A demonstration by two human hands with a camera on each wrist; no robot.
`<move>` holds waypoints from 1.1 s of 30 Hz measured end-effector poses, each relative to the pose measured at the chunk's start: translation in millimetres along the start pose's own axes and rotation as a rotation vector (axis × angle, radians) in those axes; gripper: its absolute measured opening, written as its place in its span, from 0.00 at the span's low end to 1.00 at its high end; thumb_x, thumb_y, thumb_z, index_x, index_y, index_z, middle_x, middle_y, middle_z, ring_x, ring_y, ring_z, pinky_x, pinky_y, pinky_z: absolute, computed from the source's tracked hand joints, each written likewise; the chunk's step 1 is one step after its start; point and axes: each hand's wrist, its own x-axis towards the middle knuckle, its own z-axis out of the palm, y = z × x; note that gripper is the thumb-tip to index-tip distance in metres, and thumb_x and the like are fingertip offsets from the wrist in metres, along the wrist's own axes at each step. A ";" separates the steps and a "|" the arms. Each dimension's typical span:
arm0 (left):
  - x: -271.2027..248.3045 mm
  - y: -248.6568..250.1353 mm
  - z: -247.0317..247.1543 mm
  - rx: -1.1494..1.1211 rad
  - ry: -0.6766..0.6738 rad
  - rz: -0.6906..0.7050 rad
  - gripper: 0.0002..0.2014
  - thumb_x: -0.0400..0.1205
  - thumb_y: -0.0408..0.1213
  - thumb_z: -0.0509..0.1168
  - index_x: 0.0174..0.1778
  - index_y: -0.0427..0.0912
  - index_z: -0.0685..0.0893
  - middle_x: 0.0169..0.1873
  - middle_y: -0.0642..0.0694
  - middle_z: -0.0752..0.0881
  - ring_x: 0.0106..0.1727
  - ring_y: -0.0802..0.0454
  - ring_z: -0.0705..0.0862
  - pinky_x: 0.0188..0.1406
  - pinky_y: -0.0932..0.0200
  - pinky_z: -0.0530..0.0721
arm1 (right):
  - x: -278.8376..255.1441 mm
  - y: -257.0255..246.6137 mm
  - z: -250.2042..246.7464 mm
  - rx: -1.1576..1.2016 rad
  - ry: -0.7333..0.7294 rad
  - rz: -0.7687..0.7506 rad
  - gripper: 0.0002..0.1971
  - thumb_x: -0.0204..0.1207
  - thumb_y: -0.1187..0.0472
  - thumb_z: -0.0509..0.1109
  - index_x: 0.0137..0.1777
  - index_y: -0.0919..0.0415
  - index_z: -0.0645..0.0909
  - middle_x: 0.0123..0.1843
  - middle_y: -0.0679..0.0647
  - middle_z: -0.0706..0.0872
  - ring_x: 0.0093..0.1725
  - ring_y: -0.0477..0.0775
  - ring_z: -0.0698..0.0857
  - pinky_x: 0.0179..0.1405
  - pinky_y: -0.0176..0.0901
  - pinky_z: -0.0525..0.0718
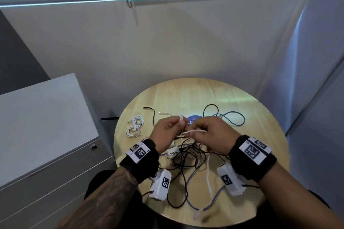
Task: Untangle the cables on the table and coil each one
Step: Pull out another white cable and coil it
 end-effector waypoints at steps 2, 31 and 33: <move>-1.6 0.4 2.4 0.055 -0.088 -0.015 0.14 0.88 0.32 0.59 0.36 0.38 0.81 0.30 0.43 0.82 0.31 0.51 0.80 0.40 0.58 0.79 | 0.9 -1.5 -9.6 0.042 0.054 -0.020 0.06 0.73 0.64 0.73 0.40 0.52 0.88 0.31 0.43 0.87 0.28 0.39 0.79 0.31 0.29 0.75; -12.9 4.1 -1.6 0.046 -0.058 -0.035 0.16 0.90 0.30 0.55 0.38 0.38 0.81 0.27 0.50 0.83 0.28 0.58 0.79 0.37 0.66 0.77 | -6.8 14.2 12.5 -0.210 0.070 -0.209 0.08 0.80 0.50 0.67 0.49 0.48 0.88 0.39 0.45 0.88 0.39 0.43 0.83 0.40 0.46 0.82; -17.8 7.7 6.7 0.040 -0.157 -0.093 0.19 0.90 0.39 0.53 0.35 0.40 0.80 0.24 0.48 0.80 0.26 0.52 0.76 0.38 0.58 0.76 | -4.6 14.8 -0.3 -0.290 0.178 -0.251 0.05 0.79 0.51 0.70 0.48 0.45 0.89 0.39 0.41 0.84 0.40 0.41 0.81 0.40 0.42 0.78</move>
